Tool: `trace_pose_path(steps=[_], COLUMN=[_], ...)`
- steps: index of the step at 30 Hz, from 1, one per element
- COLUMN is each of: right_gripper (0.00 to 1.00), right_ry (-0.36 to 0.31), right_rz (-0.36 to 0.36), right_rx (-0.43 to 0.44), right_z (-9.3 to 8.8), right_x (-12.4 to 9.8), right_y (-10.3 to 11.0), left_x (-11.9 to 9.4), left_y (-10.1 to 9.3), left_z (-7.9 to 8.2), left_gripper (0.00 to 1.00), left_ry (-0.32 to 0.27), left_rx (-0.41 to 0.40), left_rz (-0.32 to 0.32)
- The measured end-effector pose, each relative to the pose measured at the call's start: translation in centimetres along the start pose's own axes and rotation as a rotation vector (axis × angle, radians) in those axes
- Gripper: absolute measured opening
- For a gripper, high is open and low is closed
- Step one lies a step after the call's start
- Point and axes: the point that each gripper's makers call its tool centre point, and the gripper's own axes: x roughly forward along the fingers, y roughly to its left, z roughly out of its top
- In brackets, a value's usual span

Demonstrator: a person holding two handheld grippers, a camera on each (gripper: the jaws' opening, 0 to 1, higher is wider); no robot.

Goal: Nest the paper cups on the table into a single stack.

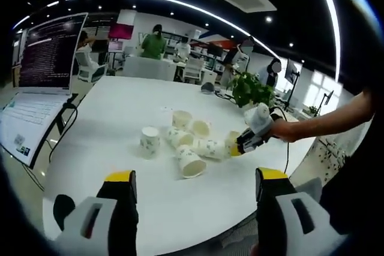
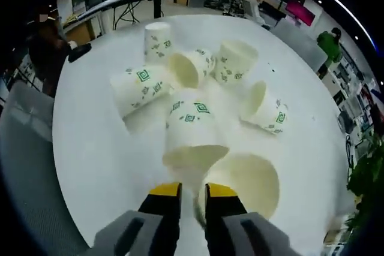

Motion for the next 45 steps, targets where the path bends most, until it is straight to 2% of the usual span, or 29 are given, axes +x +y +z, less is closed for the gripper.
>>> trace_pose_path(steps=[1, 8, 15, 25, 32, 37, 40, 45], right_gripper=[0.01, 0.00, 0.00, 0.00, 0.00, 0.00, 0.00, 0.00], right_ry=[-0.002, -0.013, -0.009, -0.036, -0.044, -0.038, -0.040, -0.036], right_rz=[0.011, 0.018, 0.010, 0.041, 0.074, 0.074, 0.078, 0.071], right_rx=[0.025, 0.024, -0.033, -0.114, -0.155, -0.156, -0.150, -0.149], right_z=[0.0, -0.2, -1.1, 0.3, 1.7, 2.2, 2.2, 1.9], right_x=[-0.2, -0.7, -1.6, -1.5, -0.8, -0.4, -0.7, -1.1], right_y=[0.3, 0.5, 1.8, 5.0, 7.4, 7.6, 8.3, 8.0], left_x=[0.0, 0.4, 0.8, 1.4, 1.4, 1.3, 1.2, 1.0], left_y=[0.0, -0.3, -0.6, 0.1, -0.2, -0.2, -0.3, -0.2], left_z=[-0.1, -0.2, 0.0, 0.2, 0.2, 0.1, 0.1, 0.3], left_gripper=[0.79, 0.78, 0.78, 0.80, 0.80, 0.80, 0.80, 0.80], left_ry=[0.002, 0.008, 0.013, 0.014, 0.015, 0.014, 0.016, 0.009], left_rx=[0.000, 0.001, 0.019, 0.032, 0.038, 0.036, 0.037, 0.032], left_rz=[-0.001, -0.013, -0.026, -0.037, -0.045, -0.043, -0.042, -0.035])
